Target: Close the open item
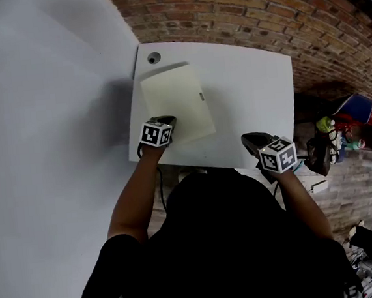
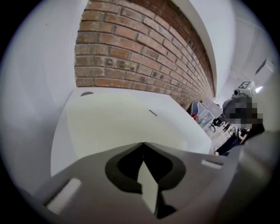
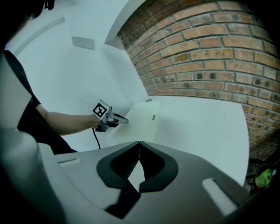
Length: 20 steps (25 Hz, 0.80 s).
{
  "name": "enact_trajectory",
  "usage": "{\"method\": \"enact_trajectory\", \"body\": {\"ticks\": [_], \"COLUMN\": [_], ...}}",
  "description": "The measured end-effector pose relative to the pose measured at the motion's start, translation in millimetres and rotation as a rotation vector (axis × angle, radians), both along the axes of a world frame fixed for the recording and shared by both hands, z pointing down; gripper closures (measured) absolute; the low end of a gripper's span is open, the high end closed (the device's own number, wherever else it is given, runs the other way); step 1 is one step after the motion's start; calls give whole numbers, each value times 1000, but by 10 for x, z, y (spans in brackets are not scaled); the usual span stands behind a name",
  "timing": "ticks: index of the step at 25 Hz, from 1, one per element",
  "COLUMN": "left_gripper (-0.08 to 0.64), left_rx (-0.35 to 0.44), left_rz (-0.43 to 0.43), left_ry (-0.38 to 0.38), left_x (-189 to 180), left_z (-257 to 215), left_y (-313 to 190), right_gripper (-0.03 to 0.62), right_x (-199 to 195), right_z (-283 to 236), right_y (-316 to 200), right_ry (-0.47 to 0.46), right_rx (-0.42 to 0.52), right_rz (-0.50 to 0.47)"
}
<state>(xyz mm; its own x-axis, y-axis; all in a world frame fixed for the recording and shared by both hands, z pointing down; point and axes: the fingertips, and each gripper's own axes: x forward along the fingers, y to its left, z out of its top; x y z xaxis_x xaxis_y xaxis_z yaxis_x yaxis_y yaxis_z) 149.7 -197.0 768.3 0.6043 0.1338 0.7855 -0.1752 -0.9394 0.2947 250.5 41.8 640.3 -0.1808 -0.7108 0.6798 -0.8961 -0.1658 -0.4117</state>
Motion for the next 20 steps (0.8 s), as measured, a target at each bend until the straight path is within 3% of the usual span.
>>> {"method": "enact_trajectory", "body": {"ticks": [5,12,20], "left_gripper": [557,557,557], "left_rx": [8,87,142], "left_rz": [-9,-71,-85], "left_ry": [61,131,177], "left_x": [-14,-180,-482], "left_z": [-191,-464,-738], "left_y": [-8,-160,-239], "right_gripper": [591,591,592], "right_x": [-16,-84,54], "right_z": [-55,-144,-424], "right_y": [-40,-152,-322], "right_ry": [10,38,140], "right_rx": [15,32,126], "right_rz": [-13,-52,0]}}
